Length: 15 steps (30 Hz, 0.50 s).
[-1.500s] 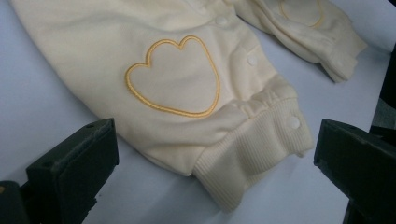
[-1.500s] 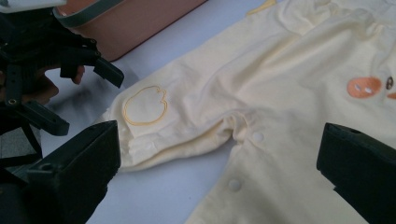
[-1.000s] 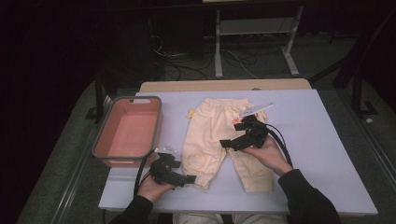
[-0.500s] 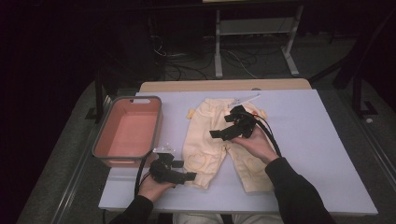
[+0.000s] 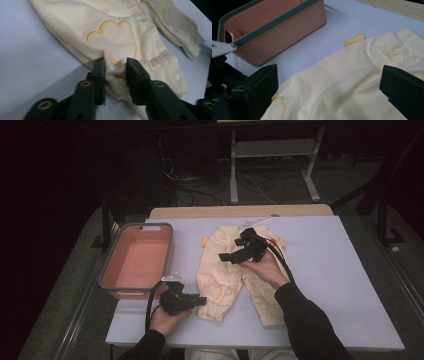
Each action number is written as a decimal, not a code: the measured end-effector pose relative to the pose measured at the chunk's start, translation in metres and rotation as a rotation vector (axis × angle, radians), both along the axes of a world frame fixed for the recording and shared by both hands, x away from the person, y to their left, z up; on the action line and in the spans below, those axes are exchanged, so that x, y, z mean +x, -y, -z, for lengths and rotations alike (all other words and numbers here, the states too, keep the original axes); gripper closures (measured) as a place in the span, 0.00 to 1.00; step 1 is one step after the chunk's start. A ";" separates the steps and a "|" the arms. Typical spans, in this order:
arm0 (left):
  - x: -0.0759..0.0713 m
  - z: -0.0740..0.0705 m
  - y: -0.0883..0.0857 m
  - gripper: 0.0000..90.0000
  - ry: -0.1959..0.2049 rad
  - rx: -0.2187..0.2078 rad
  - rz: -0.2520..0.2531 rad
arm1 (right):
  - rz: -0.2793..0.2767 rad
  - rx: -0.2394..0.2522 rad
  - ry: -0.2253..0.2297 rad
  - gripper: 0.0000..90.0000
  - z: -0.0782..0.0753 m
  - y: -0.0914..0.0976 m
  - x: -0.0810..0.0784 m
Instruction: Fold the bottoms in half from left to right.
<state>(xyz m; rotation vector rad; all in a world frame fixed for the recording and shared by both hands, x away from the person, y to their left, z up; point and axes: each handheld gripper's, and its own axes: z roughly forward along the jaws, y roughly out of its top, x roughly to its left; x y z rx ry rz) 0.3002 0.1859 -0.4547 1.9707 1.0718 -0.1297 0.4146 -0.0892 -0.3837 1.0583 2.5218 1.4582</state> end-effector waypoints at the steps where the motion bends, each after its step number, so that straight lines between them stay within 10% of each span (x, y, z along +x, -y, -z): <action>1: 0.001 0.000 0.001 0.84 -0.002 0.000 0.000 | 0.006 0.004 -0.001 0.03 0.000 0.000 0.001; 15: -0.002 -0.010 0.004 0.94 0.016 0.037 0.006 | 0.047 -0.020 -0.010 0.04 0.004 -0.006 0.031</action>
